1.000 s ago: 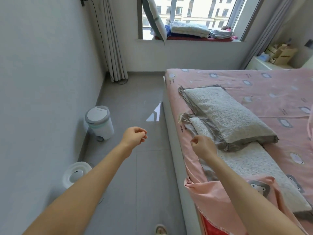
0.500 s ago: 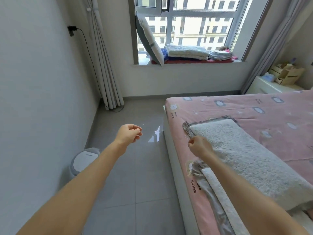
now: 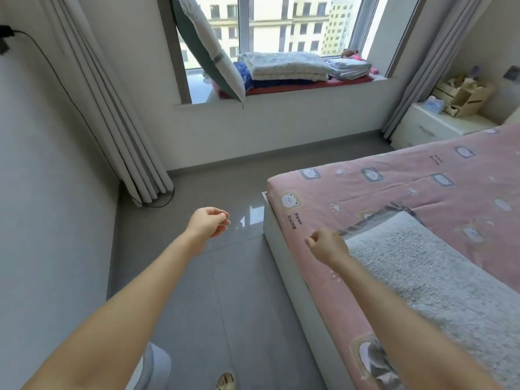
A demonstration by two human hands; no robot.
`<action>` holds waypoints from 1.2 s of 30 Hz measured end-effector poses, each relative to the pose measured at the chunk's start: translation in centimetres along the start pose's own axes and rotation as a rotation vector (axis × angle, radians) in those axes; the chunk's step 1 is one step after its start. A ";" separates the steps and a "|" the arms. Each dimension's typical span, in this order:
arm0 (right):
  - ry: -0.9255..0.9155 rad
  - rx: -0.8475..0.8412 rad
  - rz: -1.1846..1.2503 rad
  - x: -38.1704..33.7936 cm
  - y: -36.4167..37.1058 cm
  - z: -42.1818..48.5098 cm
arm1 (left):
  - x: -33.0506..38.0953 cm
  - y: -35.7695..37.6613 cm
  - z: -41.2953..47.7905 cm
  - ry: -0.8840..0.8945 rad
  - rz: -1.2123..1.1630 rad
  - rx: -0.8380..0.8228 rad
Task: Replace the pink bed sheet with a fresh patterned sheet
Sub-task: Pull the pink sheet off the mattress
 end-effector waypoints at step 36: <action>0.504 -0.242 -0.120 -2.3 33.4 45.3 | -14.8 43.7 54.7 -0.684 0.130 -0.299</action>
Point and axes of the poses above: each hand's wrist, its own z-axis towards the middle knuckle, its own y-axis out of the palm, x = y × z, the point moved 6 cm from there along z, towards the middle knuckle, and after that the axes turned 14 degrees about x, right-handed, at the moved point
